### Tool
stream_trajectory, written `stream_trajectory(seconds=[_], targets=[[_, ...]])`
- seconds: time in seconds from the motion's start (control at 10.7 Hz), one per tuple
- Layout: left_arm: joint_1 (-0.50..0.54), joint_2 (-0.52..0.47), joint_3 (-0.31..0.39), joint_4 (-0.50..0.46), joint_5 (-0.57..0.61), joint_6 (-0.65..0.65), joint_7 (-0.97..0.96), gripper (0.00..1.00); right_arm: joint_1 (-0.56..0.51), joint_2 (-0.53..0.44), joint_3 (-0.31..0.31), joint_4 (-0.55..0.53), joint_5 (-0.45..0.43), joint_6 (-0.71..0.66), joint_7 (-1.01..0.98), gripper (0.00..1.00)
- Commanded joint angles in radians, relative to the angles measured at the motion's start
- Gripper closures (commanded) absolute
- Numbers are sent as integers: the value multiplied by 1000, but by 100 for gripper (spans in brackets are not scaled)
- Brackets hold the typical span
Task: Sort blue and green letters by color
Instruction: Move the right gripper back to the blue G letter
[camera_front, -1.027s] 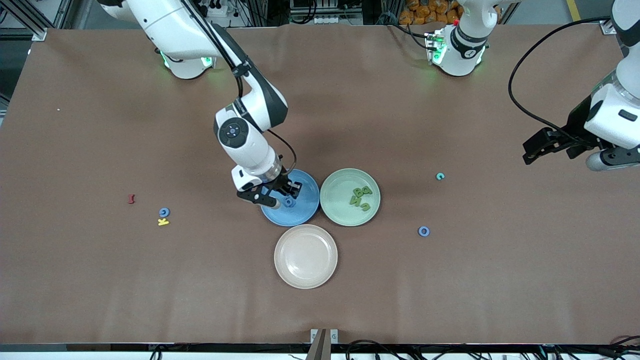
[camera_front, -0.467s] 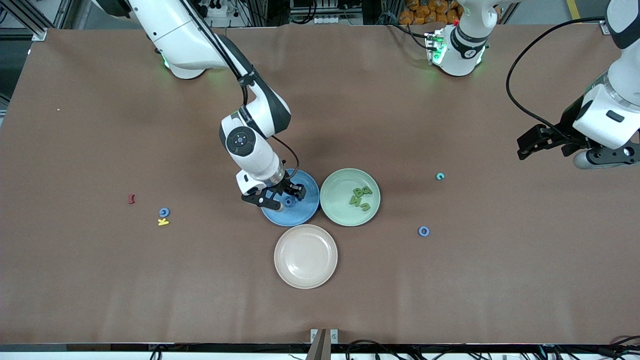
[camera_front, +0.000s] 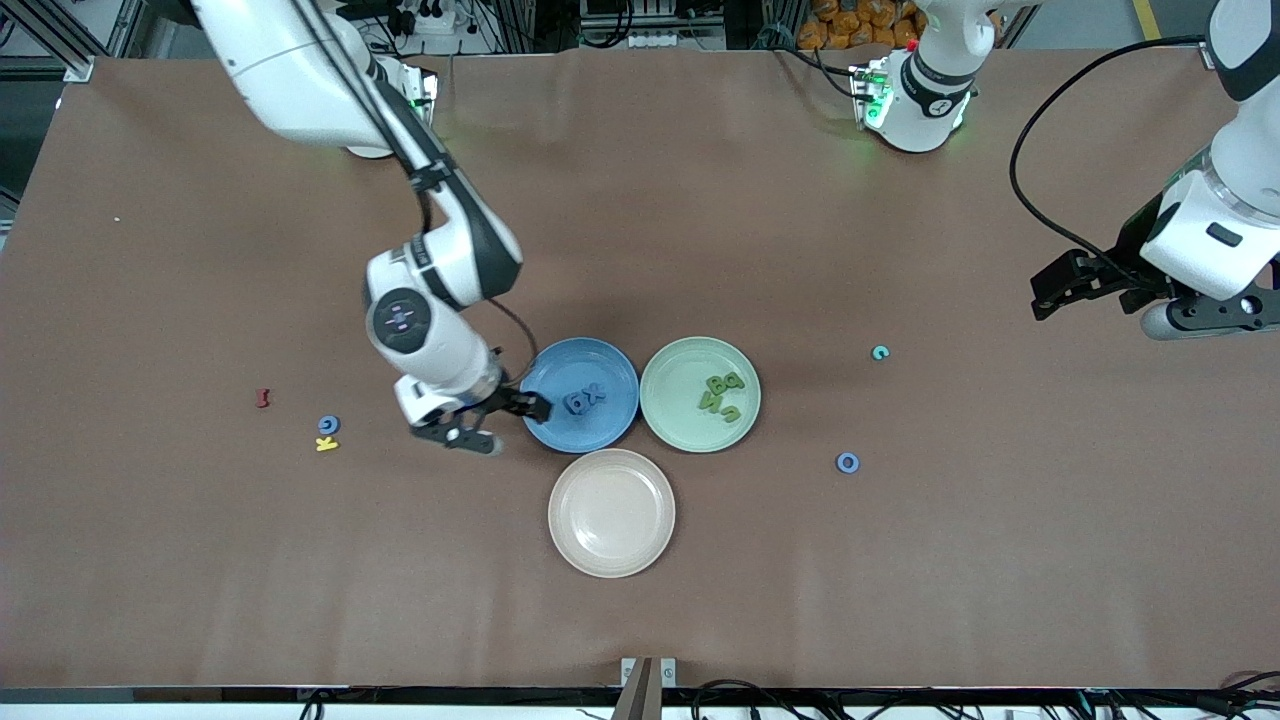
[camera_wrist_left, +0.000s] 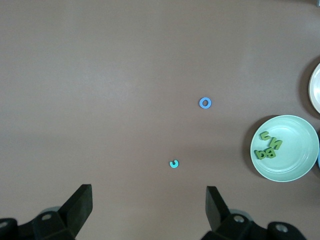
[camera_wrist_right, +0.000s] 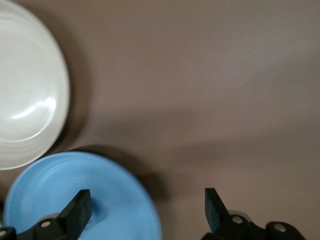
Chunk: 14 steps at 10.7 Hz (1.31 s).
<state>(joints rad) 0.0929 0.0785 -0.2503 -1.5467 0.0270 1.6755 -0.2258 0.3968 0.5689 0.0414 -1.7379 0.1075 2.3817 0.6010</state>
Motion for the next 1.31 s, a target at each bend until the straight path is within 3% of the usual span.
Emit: stream_trajectory(seconds=[0.0,0.19,0.56,0.84,1.21], targets=[[1,0,0,0,-12,-13,26,0,-143,-56,15,-32,-58,-67,-223,0],[1,3,0,0,-12,-13,26,0,-264,-99,15,-92,-135,-70,-353,0],[1,3,0,0,-13,-13,26,0,-404,-104,3,-124,-144,-58,-549,0],[2,3,0,0,-13,-13,26,0,-438,-92,3,-254,-144,155,-572,0],[4,1,0,0,-12,-13,26,0,-441,-52,0,-290,-144,226,-590,0]])
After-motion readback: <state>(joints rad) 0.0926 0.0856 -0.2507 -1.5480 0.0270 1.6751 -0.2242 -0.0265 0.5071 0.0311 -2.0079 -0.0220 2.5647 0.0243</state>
